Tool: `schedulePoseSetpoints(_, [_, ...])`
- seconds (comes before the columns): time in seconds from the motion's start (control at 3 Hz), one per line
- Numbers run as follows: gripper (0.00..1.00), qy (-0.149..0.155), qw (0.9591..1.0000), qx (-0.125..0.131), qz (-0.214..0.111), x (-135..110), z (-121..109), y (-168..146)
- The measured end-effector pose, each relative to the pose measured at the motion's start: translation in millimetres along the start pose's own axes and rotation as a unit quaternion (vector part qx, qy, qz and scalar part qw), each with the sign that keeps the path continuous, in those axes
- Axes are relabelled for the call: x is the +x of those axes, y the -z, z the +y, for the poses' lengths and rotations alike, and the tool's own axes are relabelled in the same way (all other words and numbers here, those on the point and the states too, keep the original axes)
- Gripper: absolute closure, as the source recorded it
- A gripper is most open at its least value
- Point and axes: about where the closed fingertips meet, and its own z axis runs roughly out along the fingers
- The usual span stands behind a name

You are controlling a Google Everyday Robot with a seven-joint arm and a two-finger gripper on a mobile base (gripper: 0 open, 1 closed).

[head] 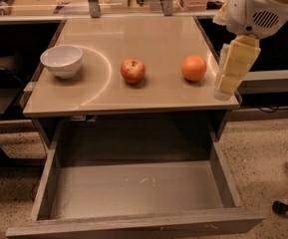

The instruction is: Place apple into top drawer

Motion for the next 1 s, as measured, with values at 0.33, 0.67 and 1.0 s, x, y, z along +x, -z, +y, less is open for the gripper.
schedulePoseSetpoints(0.33, [0.0,-0.006,0.9996,0.01,-0.027,-10.6,-3.9,-13.4])
schedulePoseSetpoints(0.67, [0.0,0.0,0.9966,0.015,-0.081,-45.0,-22.0,-38.3])
schedulePoseSetpoints(1.0, [0.0,0.012,0.9936,-0.001,-0.112,-77.6,-37.3,-66.1])
